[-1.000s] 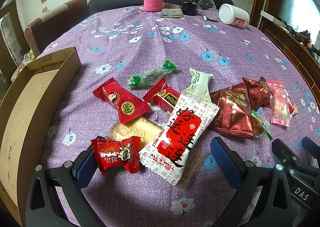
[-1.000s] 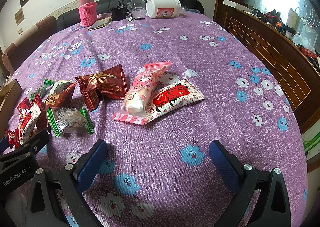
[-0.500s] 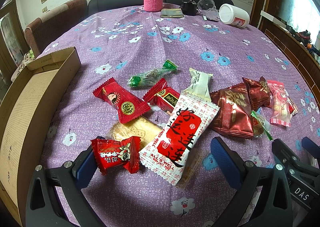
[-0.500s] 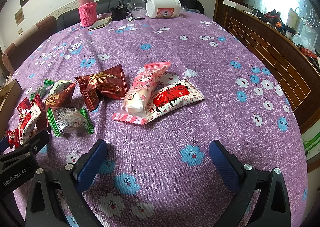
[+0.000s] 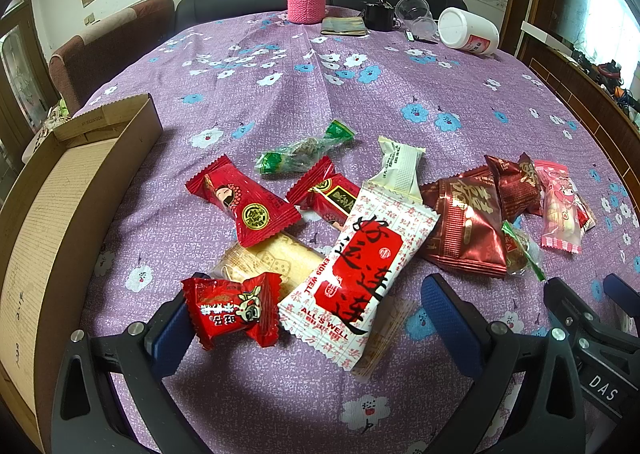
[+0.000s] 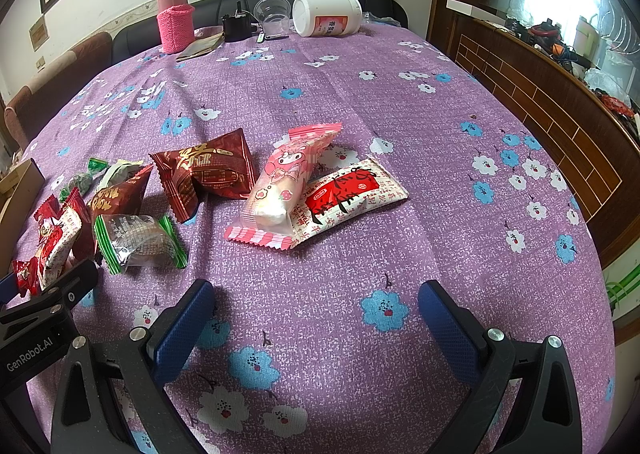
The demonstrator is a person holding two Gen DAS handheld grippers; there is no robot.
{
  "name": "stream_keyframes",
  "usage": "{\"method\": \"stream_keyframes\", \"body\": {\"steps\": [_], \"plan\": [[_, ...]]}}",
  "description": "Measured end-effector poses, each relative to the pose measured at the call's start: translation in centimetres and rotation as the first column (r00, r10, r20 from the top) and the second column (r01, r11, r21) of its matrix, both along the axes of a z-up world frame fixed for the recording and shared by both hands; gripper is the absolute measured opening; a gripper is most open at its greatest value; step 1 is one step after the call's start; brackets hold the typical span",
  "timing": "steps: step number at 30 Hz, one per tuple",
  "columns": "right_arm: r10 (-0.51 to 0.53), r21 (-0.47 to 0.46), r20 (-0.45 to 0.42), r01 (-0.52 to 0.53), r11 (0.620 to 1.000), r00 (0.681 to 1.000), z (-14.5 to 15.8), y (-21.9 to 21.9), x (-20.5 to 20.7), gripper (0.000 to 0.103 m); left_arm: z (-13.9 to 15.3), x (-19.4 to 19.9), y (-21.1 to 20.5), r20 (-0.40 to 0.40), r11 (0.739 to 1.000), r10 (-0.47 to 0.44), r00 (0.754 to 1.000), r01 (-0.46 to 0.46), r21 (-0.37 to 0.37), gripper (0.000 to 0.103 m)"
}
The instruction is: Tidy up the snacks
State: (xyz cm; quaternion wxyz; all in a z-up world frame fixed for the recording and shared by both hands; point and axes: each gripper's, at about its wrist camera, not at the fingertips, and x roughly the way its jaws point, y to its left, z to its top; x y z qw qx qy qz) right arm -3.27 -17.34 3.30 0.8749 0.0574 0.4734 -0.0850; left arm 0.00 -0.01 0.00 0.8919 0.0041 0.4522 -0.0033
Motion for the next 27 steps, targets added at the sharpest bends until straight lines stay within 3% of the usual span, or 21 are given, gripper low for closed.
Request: {"method": "stream_keyframes", "body": {"steps": [8,17,27], "plan": [[0.0,0.001,0.0,0.0,1.0,1.0,0.0,0.0,-0.1,0.102,0.0,0.0,0.0,-0.002,1.0,-0.002,1.0,0.002,-0.001,0.103],[-0.001,0.019,-0.068,0.003,1.0,0.998,0.2,-0.2,0.0,0.102,-0.2,-0.5,0.2,-0.054,0.987,-0.163,0.985,0.163,0.001,0.103],[0.009,0.018,-0.071,-0.008,1.0,0.997,0.3,0.2,-0.8,0.102,0.3,-3.2,1.1,-0.051,0.972,-0.233,0.971,0.232,-0.025,0.103]]}}
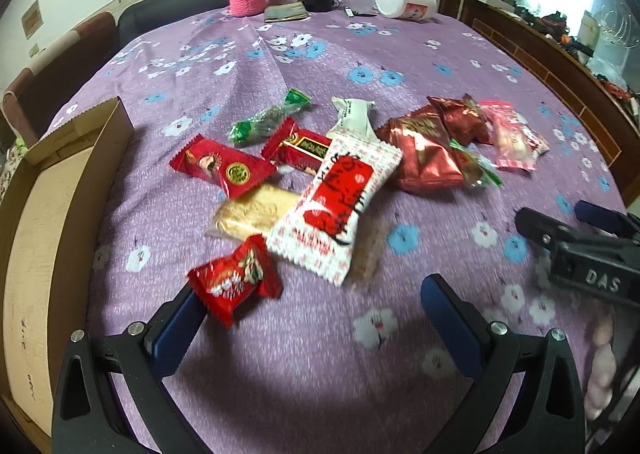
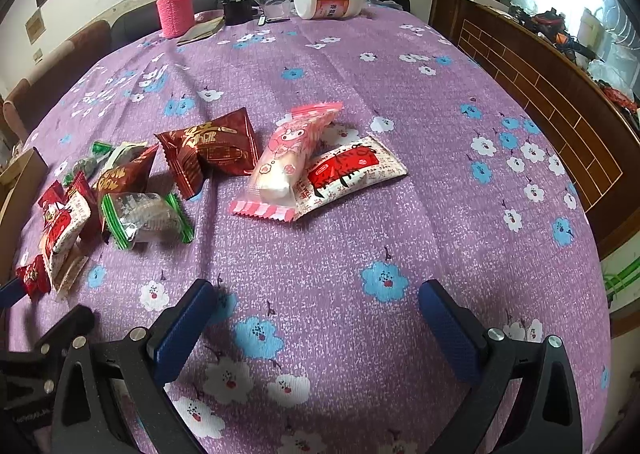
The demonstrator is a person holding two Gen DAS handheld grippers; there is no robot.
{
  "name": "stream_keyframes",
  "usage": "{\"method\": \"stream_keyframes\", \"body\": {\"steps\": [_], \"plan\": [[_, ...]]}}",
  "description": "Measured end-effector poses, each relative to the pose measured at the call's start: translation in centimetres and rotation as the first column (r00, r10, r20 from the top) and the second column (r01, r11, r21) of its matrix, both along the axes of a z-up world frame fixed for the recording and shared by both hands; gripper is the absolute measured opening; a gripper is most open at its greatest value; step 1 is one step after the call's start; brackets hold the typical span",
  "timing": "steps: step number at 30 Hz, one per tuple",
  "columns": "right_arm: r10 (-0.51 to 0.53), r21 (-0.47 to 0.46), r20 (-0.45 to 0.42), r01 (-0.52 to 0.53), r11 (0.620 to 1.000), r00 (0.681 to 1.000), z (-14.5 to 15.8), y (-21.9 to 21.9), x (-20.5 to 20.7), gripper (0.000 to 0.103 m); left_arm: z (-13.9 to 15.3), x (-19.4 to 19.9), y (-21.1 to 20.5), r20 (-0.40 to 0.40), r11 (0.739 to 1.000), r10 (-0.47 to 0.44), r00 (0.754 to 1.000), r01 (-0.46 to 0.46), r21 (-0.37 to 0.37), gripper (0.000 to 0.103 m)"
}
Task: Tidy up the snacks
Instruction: 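Move the right tool toward the clear green-ended candy while the left tool approaches the white red-label packet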
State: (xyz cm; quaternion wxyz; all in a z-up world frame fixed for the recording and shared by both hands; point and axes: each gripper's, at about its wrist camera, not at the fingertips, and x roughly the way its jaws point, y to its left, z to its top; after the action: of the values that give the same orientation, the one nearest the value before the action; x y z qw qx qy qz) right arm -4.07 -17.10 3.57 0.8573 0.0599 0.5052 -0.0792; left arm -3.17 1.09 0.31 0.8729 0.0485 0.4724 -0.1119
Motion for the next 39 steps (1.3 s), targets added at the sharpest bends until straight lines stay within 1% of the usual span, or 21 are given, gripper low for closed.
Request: {"method": "stream_keyframes", "body": {"steps": [3,4,5,7,9,11,13,14,15,17,20,24,27,28,29,30,32,34,36,37,39], "plan": [[-0.018,0.005,0.001,0.018,1.0,1.0,0.3,-0.2,-0.9,0.102,0.8,-1.0,1.4,0.006,0.995,-0.001,1.0,0.001,-0.103,0.103],[-0.022,0.009,0.011,0.022,1.0,1.0,0.6,-0.3,-1.2,0.101,1.5,-1.8,2.1,0.033,0.99,0.001,0.999,0.004,-0.139,0.103],[-0.026,0.011,0.041,0.026,1.0,0.999,1.2,-0.4,-2.0,0.101,1.8,-2.2,2.3,0.052,0.989,0.002,0.999,0.006,-0.149,0.103],[-0.027,-0.015,0.102,0.029,0.999,0.994,2.7,-0.3,-3.1,0.101,3.2,-3.6,3.4,0.123,0.983,0.012,0.992,0.011,-0.181,0.103],[-0.018,-0.046,0.201,0.028,0.999,0.979,4.8,-0.1,-4.4,0.101,4.1,-4.4,4.4,0.159,0.984,0.024,0.987,0.005,-0.179,0.103],[-0.004,-0.036,0.266,0.014,0.999,0.964,6.0,0.0,-4.9,0.101,4.6,-4.8,5.4,0.151,0.981,0.017,0.988,0.013,-0.195,0.102],[0.013,-0.002,0.283,-0.013,1.0,0.959,6.7,0.3,-4.4,0.101,5.1,-5.2,6.8,0.148,0.975,0.015,0.989,0.019,-0.223,0.093],[0.031,0.035,0.288,-0.043,0.998,0.957,7.1,0.6,-3.9,0.098,5.3,-5.4,7.5,0.146,0.973,0.022,0.989,0.012,-0.23,0.092],[0.047,0.068,0.291,-0.07,0.995,0.956,7.3,0.9,-3.4,0.095,5.6,-5.6,8.5,0.144,0.969,0.038,0.989,-0.001,-0.246,0.09],[0.084,0.13,0.274,-0.123,0.984,0.958,7.2,1.8,-2.1,0.077,6.1,-5.6,10.1,0.145,0.961,0.061,0.988,-0.019,-0.276,0.085],[0.135,0.227,0.233,-0.189,0.955,0.963,6.3,3.8,0.6,0.063,6.7,-6.0,12.2,0.146,0.952,0.094,0.985,-0.046,-0.302,0.076],[0.16,0.268,0.188,-0.207,0.941,0.969,5.0,5.7,4.2,0.062,7.0,-6.4,13.3,0.142,0.947,0.108,0.984,-0.059,-0.315,0.075],[0.161,0.279,0.134,-0.193,0.941,0.978,3.5,6.7,6.6,0.062,6.7,-6.4,13.5,0.125,0.944,0.114,0.986,-0.068,-0.322,0.075],[0.167,0.285,0.122,-0.196,0.938,0.978,3.1,6.9,7.0,0.058,6.5,-6.5,13.6,0.119,0.943,0.114,0.986,-0.07,-0.326,0.075],[0.183,0.298,0.105,-0.207,0.932,0.977,2.7,7.2,7.3,0.041,6.4,-6.5,13.7,0.115,0.941,0.115,0.987,-0.071,-0.329,0.075],[0.217,0.321,0.082,-0.232,0.918,0.973,2.1,7.8,7.3,0.033,6.3,-6.5,13.8,0.106,0.94,0.115,0.988,-0.074,-0.334,0.075],[0.284,0.367,0.079,-0.293,0.883,0.956,2.0,8.2,6.6,0.026,6.1,-6.4,13.9,0.099,0.938,0.116,0.988,-0.076,-0.339,0.075],[0.359,0.392,0.091,-0.365,0.844,0.929,2.3,8.9,5.0,0.025,6.0,-6.3,14.2,0.097,0.936,0.12,0.988,-0.081,-0.342,0.075],[0.412,0.439,0.121,-0.421,0.794,0.903,2.9,8.7,3.1,0.025,6.0,-6.1,14.1,0.092,0.936,0.114,0.989,-0.076,-0.345,0.075],[0.411,0.437,0.128,-0.423,0.793,0.903,3.1,8.5,2.7,0.025,5.9,-6.1,14.0,0.091,0.937,0.107,0.99,-0.07,-0.342,0.075],[0.353,0.421,0.156,-0.385,0.821,0.923,4.1,6.6,1.3,0.026,5.7,-6.1,13.6,0.089,0.94,0.092,0.992,-0.057,-0.338,0.075]]}}
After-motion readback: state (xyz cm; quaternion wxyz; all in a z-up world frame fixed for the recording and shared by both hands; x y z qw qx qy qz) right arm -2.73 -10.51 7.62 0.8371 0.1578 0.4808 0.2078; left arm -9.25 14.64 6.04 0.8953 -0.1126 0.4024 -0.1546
